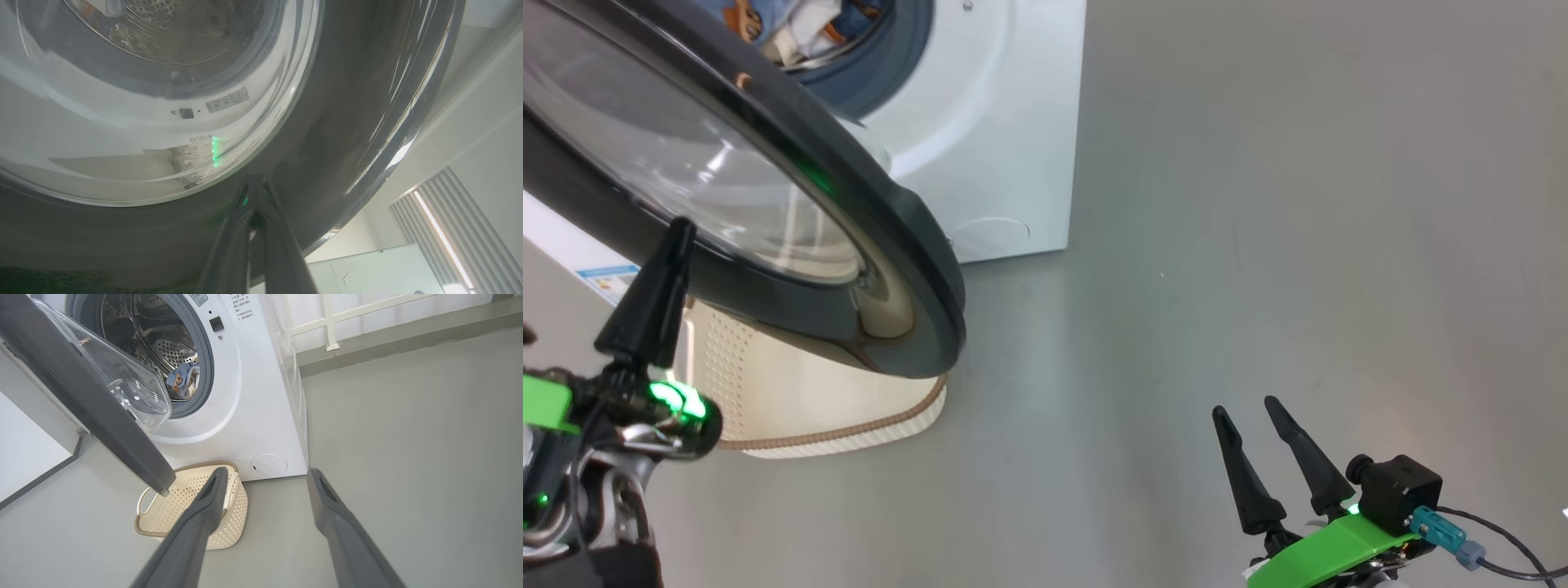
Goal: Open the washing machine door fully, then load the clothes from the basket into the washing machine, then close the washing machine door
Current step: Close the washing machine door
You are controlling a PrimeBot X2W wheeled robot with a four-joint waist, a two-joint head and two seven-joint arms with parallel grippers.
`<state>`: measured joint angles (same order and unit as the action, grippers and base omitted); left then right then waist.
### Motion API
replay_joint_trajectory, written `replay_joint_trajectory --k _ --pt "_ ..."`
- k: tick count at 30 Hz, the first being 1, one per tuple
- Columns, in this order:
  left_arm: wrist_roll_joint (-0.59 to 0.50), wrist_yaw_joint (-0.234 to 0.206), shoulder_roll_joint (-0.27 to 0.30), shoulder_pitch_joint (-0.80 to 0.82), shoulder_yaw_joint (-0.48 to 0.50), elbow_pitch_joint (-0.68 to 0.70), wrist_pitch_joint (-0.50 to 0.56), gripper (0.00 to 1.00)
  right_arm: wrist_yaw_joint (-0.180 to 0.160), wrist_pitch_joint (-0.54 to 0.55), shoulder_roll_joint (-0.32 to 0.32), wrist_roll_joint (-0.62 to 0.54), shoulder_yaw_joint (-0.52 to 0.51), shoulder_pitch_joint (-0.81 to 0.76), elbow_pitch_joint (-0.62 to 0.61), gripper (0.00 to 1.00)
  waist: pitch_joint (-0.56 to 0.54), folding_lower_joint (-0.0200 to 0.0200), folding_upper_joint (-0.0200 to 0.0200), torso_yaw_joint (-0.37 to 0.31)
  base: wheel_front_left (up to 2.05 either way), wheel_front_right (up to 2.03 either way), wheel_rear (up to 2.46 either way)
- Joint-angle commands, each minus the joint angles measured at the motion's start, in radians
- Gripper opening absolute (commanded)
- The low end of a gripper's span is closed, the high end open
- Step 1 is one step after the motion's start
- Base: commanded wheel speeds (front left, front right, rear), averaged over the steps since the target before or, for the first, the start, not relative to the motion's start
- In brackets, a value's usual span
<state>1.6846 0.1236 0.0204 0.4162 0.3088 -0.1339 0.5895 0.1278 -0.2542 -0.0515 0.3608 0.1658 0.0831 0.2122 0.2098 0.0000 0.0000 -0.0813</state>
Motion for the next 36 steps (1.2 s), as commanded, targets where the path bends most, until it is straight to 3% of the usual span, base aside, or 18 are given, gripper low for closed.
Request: replay_joint_trajectory --k 1,9,26,28,29,30,31,36 --pt "-0.021 0.007 0.030 -0.009 0.033 0.022 -0.014 0.00 0.003 -0.008 0.001 -0.002 0.027 0.019 -0.017 1.00 -0.025 0.0000 0.0000 0.018 0.00 0.00 0.00" --pt "-0.079 0.007 0.030 -0.072 0.041 0.024 -0.149 0.00 0.003 -0.008 0.001 0.000 0.023 0.002 -0.003 1.00 -0.081 0.0000 0.0000 0.035 0.00 0.00 0.00" --pt "-0.093 0.007 0.030 -0.234 0.037 0.088 -0.324 0.00 0.003 -0.008 0.001 0.016 0.023 -0.023 -0.012 1.00 -0.127 0.0000 0.0000 0.035 0.00 0.00 0.00" --pt "-0.119 0.007 0.030 -0.250 0.040 0.101 -0.352 0.47 0.003 -0.008 0.001 0.016 0.020 -0.025 -0.013 1.00 -0.129 0.0000 0.0000 0.035 0.00 0.00 0.00" --pt "-0.131 0.007 0.030 -0.258 0.040 0.108 -0.364 0.82 0.003 -0.008 0.001 0.016 0.019 -0.026 -0.013 1.00 -0.130 0.0000 0.0000 0.036 0.00 0.00 0.00" --pt "-0.131 0.007 0.030 -0.258 0.040 0.108 -0.364 0.82 0.003 -0.008 0.001 0.016 0.019 -0.026 -0.013 1.00 -0.130 0.0000 0.0000 0.036 0.00 0.00 0.00" --pt "-0.143 0.007 0.030 -0.266 0.039 0.113 -0.377 1.00 0.003 -0.008 0.001 0.016 0.017 -0.028 -0.012 1.00 -0.132 0.0000 0.0000 0.036 0.00 0.00 0.00" --pt "-0.244 0.007 0.051 -0.304 0.014 0.137 -0.458 1.00 0.003 -0.008 0.001 0.013 0.015 -0.033 -0.011 1.00 -0.141 0.0000 0.0000 0.039 0.00 0.00 0.00"
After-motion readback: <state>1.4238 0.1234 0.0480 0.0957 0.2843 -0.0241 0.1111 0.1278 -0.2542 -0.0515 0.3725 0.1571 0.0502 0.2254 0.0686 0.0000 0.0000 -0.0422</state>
